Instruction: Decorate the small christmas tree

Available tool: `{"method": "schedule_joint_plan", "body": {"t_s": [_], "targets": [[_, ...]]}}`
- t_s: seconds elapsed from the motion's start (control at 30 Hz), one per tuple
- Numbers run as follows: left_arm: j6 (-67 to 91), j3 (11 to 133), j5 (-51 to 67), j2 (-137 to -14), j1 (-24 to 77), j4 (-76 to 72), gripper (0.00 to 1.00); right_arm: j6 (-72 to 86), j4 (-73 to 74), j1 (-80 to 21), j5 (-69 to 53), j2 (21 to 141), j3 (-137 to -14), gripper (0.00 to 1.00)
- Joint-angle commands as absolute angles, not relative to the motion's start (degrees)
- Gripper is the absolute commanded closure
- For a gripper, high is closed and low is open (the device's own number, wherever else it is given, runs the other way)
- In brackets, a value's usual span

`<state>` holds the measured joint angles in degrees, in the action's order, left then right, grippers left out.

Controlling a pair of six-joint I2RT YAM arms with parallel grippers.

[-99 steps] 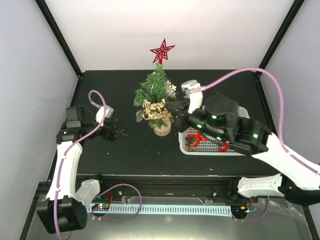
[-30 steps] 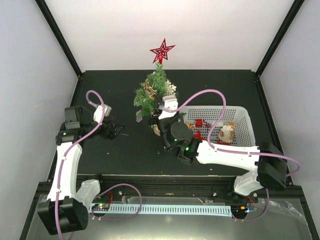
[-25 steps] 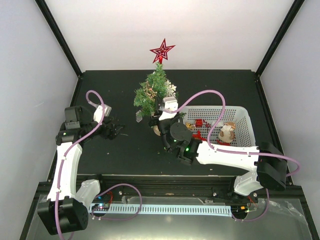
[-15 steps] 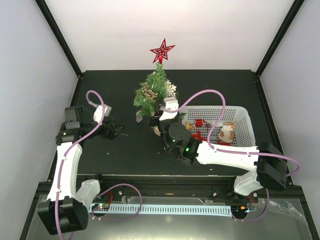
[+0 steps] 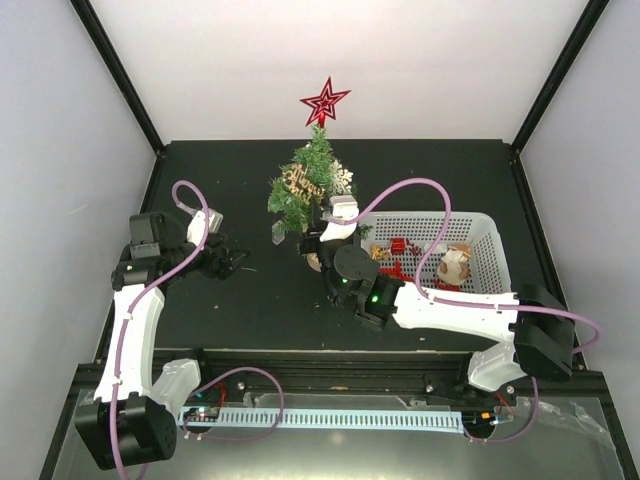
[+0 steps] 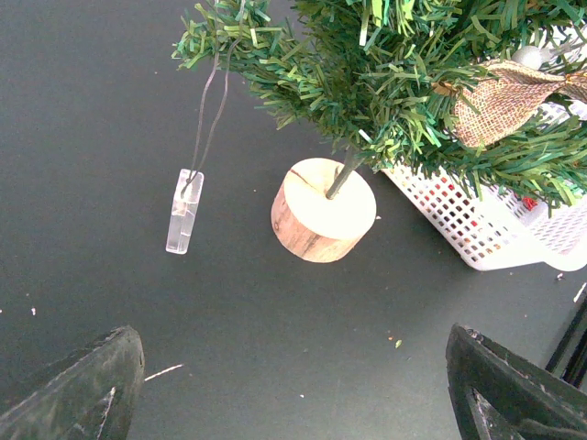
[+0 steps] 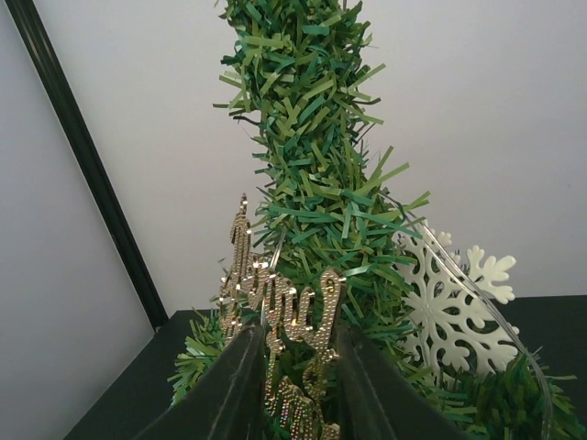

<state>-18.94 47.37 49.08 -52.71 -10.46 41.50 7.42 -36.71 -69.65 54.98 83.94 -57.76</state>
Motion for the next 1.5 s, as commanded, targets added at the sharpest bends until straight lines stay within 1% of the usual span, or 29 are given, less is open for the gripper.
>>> {"method": "schedule_joint_plan", "body": {"t_s": [0.0,0.1,0.5,0.57,0.63,0.67,0.7,0.77,0.87,0.97,1.07,1.17,1.23,1.3,1.37,1.43,1.47], "targets": [[-19.02,47.47,50.39,-52.21,-10.87,40.58,0.1,9.09,-36.88,-69.38,58.18,82.21,-59.38,0.76],[-19.06,47.52,50.44,-52.12,-10.89,40.65,0.1,9.22,-36.72,-69.34,58.4,81.77,-59.4,0.74],[-19.33,47.46,50.48,-52.39,-10.85,40.71,0.1,8.36,-35.64,-69.43,57.37,79.86,-60.84,0.61],[-19.41,47.33,50.48,-52.3,-10.93,40.77,0.1,8.27,-35.32,-69.41,57.68,79.58,-61.09,0.56],[-19.38,47.45,50.45,-52.21,-10.92,40.83,0.1,8.55,-34.7,-69.39,59.76,79.18,-61.25,0.41],[-19.42,47.38,50.37,-52.13,-10.98,40.8,0.1,8.46,-34.64,-69.37,61.0,78.86,-61.21,0.35],[-19.42,47.53,50.35,-51.98,-10.97,41.02,0.1,7.94,-34.81,-69.31,62.15,78.39,-60.99,0.32],[-19.42,47.74,50.19,-51.55,-10.94,41.14,0.1,7.36,-34.69,-69.36,63.95,76.66,-60.2,0.27],[-19.36,47.85,50.25,-50.88,-11.08,41.14,0.09,6.74,-32.44,-69.4,65.42,72.16,-58.81,0.26],[-19.09,48.25,50.2,-50.89,-11.26,41.4,0.09,5.23,-24.77,-69.4,65.48,67.3,-58.94,0.25],[-18.88,48.57,49.37,-50.68,-11.47,41.59,0.09,5.7,-9.01,-69.43,62.6,62.57,-61.6,0.24],[-18.61,49.26,47.89,-50.47,-11.59,41.91,0.03,8.47,3.92,-69.35,61.82,57.53,-63.24,0.3],[-19.51,50.58,45.69,-50.47,-11.75,43.29,0.02,12.17,9.1,-69.3,62.43,53.54,-62.24,0.29],[-21.17,52.08,45.33,-50.34,-12.03,45.61,0.02,17.27,19.56,-69.18,62.27,50.79,-63.75,0.26],[-22.69,53.45,45.19,-49.77,-12.13,47.58,0.01,24.11,32.61,-69.08,59.48,50.52,-68.14,0.23],[-25.2,55.63,45.06,-49.13,-12.19,50.5,0.01,30.54,43.6,-69.08,57.13,51.32,-71.78,0.16],[-27.36,57.06,45.19,-48.99,-12.2,53.03,0.01,33.76,48.71,-69.06,56.28,51.73,-73.28,0.06]]}}
